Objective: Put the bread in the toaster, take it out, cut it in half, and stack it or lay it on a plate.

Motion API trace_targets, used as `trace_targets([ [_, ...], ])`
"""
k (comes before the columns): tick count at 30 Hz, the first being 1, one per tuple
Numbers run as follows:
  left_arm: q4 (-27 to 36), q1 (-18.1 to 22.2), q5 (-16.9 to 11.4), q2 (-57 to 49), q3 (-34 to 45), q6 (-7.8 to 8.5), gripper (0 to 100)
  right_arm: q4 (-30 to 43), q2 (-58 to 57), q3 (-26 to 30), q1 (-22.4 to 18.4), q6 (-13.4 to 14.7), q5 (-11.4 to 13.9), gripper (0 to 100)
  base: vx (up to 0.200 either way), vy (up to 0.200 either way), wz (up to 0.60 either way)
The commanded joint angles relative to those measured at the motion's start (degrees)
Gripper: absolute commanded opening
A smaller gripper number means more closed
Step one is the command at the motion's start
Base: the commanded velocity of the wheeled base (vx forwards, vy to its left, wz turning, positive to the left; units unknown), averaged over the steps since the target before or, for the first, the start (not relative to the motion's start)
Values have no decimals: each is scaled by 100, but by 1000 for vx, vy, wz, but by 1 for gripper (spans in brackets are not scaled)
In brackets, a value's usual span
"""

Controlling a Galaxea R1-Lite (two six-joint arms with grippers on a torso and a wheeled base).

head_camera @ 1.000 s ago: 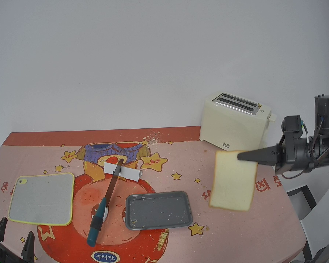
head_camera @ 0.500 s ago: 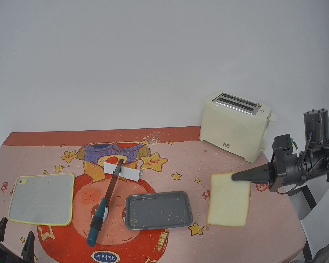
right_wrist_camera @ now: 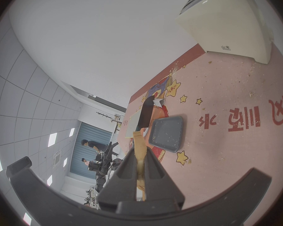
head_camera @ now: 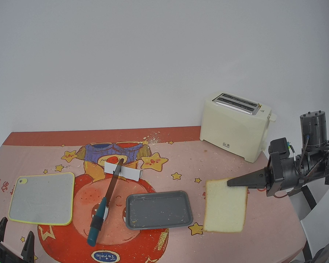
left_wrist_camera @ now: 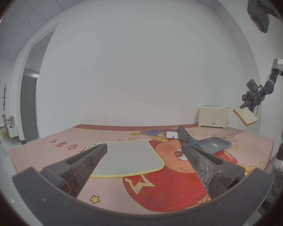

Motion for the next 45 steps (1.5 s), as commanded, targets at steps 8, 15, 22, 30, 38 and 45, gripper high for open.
trace_targets([
  [8, 0, -2, 2, 9, 101, -14, 100, 32, -169, 8, 220, 9, -15, 0, 0, 200, 0],
  [15, 0, -2, 2, 9, 101, -23, 100, 50, -213, 17, 264, 9, -15, 0, 0, 200, 0],
  [22, 0, -2, 11, 9, 101, -23, 100, 50, -205, 17, 334, 1, -24, 0, 0, 200, 0],
  [30, 0, -2, 11, 9, 101, -32, 100, 41, -213, 17, 343, 1, -24, 0, -50, 75, 0],
  [38, 0, -2, 11, 9, 101, -23, 100, 50, -213, 17, 343, 1, -24, 0, -100, 0, 0],
  [45, 0, -2, 11, 9, 101, -14, 100, 50, -205, 17, 343, 1, -24, 0, 0, 143, 0],
])
